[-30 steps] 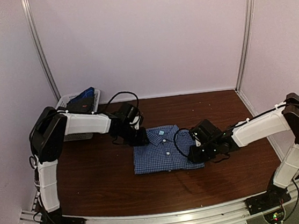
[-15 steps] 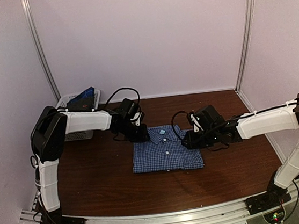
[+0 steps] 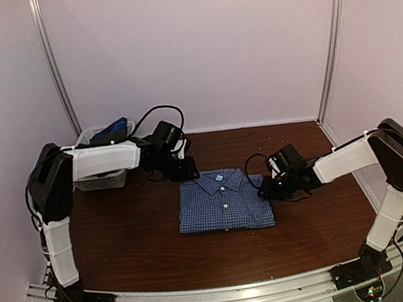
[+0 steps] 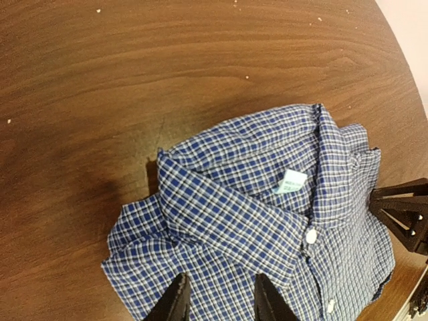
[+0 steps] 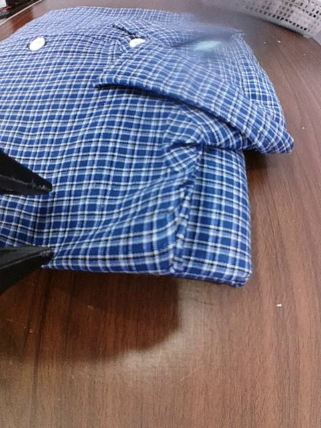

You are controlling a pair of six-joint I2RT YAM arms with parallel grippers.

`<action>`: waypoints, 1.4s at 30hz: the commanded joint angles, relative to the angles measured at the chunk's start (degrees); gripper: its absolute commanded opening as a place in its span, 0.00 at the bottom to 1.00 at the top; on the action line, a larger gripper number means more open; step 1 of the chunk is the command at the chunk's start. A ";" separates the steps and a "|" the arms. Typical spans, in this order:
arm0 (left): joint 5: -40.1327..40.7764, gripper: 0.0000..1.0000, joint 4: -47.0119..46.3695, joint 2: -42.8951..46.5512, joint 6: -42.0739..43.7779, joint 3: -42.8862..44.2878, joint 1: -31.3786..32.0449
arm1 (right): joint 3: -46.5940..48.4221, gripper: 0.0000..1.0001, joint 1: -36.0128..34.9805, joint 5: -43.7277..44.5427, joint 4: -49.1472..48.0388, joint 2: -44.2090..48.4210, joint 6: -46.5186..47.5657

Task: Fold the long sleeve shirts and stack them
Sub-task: Move the square-folded shirt to the corner of the board.

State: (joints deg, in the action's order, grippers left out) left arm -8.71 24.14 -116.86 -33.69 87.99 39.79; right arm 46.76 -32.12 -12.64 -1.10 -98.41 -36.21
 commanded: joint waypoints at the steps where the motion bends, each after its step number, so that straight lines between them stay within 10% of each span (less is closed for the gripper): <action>1: 1.07 0.35 -0.19 6.16 1.07 -2.45 -0.48 | -1.37 0.31 0.22 1.93 1.83 4.71 0.92; 12: 0.53 0.36 -1.29 14.27 -0.60 -10.13 -0.42 | 3.96 0.51 0.04 6.31 7.03 2.26 3.67; 30: -1.72 0.36 -4.42 20.69 -2.53 -18.42 -0.33 | 15.99 0.52 -1.50 11.31 11.61 -11.99 6.44; 42: -2.80 0.36 -4.74 25.16 -2.25 -20.65 -0.33 | 23.77 0.06 -2.45 18.41 18.55 -15.06 9.47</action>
State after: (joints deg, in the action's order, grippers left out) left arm -10.37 21.98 -95.00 -35.97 68.55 39.79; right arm 67.20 -34.76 0.03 11.51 -111.39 -29.26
